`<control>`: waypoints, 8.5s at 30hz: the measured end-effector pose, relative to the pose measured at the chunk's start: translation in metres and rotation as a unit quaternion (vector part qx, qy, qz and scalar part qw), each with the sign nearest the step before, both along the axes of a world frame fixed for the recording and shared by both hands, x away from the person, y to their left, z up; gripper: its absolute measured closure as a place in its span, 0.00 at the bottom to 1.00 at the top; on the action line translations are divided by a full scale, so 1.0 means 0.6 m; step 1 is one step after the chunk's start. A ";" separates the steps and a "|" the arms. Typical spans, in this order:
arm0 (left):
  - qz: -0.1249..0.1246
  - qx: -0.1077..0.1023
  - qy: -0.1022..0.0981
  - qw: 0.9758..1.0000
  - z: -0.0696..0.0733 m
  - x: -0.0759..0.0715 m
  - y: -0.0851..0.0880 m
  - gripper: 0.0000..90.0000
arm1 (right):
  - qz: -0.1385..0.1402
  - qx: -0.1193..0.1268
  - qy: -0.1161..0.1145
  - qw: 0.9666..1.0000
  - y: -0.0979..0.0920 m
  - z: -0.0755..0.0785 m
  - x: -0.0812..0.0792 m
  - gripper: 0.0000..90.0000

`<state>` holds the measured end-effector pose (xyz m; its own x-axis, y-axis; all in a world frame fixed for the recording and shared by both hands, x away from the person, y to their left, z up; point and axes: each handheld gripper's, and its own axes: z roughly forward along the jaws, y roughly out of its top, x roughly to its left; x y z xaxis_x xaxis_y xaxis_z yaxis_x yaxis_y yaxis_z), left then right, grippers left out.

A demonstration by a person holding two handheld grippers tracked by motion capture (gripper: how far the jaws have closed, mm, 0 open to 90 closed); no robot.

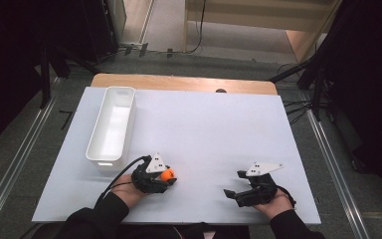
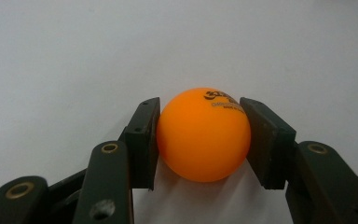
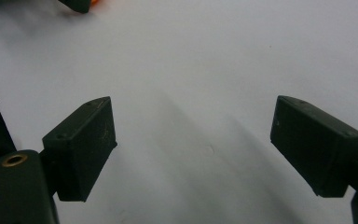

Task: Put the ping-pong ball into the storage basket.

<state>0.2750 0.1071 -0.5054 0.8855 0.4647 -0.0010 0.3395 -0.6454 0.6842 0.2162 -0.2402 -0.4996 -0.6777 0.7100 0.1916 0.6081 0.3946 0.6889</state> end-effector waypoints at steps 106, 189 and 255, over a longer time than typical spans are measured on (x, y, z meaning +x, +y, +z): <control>0.019 -0.030 0.063 0.997 0.126 0.036 0.002 0.56 | -0.012 0.013 0.001 1.000 -0.010 0.000 -0.008 0.14; 0.075 -0.023 0.070 0.994 0.188 0.137 0.018 0.56 | -0.020 0.016 -0.001 1.000 -0.013 0.000 -0.007 0.14; 0.169 -0.033 0.045 0.984 0.219 0.185 0.108 0.56 | -0.018 0.019 0.002 1.000 -0.012 0.000 -0.007 0.14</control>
